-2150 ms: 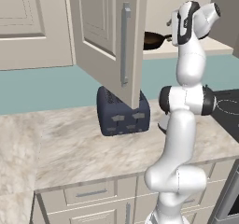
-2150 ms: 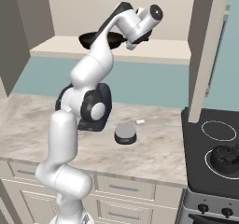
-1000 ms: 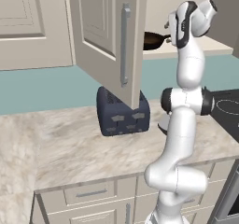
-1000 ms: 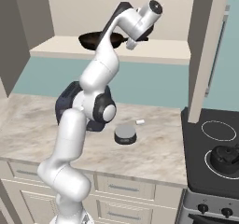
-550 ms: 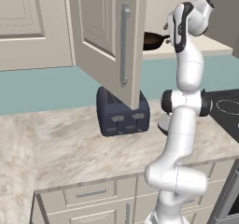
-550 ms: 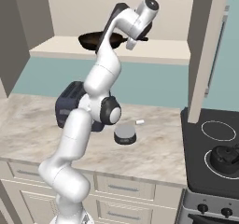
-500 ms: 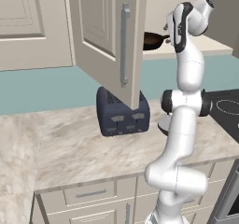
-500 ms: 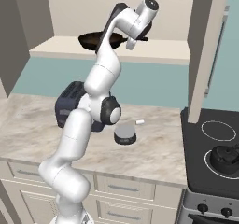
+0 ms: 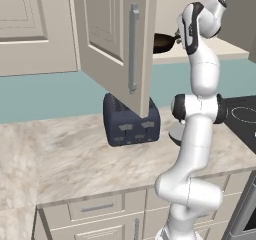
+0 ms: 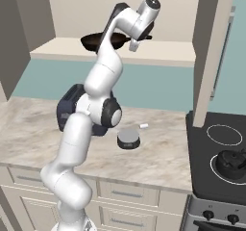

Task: Pick the pan from the cabinet and place it on the stove. Then turn on the stove burner for the pan.

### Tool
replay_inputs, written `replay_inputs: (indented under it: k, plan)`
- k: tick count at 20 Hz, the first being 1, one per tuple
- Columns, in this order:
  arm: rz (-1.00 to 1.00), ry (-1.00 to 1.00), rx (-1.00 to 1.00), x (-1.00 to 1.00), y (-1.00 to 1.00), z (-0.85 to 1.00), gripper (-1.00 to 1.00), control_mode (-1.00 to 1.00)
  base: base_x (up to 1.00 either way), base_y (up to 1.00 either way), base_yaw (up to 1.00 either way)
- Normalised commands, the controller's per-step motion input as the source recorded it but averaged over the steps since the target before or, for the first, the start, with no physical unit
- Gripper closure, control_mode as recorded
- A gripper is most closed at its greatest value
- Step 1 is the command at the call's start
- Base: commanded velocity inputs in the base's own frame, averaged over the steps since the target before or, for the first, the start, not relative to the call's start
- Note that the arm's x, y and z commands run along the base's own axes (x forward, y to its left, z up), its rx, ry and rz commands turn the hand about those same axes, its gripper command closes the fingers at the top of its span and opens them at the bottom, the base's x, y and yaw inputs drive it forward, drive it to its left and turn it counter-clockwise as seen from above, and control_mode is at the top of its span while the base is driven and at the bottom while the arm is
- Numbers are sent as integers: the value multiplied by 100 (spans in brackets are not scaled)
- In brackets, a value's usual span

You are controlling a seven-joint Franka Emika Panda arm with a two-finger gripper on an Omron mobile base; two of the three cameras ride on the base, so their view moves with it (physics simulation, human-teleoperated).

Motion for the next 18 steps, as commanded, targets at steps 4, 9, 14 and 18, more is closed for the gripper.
replay_inputs:
  k: [4,9,14,18]
  plan:
    - [4,-2,0,0,-1,-21,100,-100,0,0,0]
    - [2,-15,2,-5,0,-13,100,-100,0,0,0]
    - [3,-24,5,-13,0,-11,100,-100,0,0,0]
    - [5,-25,5,-31,0,-18,100,-100,0,0,0]
